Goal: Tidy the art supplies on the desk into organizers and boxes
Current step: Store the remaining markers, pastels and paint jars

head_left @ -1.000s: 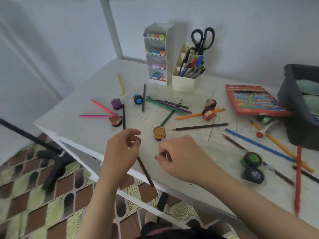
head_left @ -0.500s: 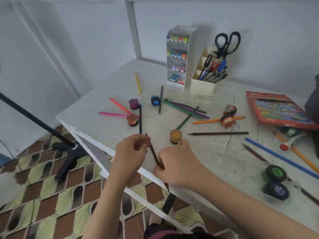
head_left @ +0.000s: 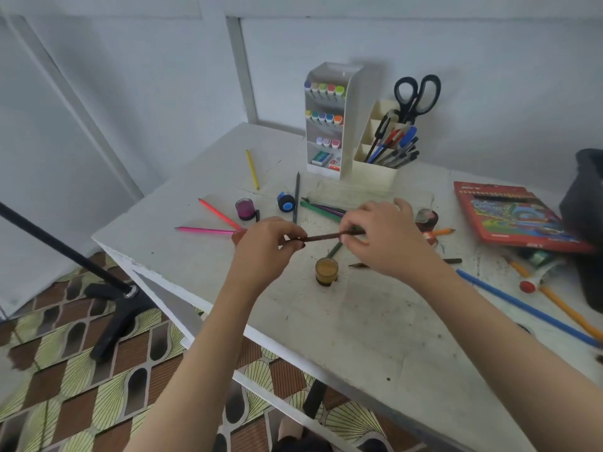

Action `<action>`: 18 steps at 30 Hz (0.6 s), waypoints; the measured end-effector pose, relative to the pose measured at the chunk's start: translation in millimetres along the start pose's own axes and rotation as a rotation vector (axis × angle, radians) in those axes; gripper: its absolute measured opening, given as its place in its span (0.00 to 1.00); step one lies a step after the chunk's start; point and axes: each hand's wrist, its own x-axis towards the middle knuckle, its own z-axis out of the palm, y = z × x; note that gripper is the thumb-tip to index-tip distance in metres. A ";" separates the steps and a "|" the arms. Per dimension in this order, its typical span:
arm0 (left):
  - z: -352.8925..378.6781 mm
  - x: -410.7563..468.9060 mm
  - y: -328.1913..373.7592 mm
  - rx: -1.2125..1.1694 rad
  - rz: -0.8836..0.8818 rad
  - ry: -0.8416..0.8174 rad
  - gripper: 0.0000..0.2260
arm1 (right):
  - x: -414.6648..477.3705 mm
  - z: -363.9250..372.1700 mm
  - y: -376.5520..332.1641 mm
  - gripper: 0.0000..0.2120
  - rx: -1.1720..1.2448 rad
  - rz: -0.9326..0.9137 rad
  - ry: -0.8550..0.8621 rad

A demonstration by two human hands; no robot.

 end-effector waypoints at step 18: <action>16.2 -0.1 3.8 -0.039 -0.075 -0.036 0.18 | -9.1 36.6 -17.6 0.11 -0.030 0.058 -0.055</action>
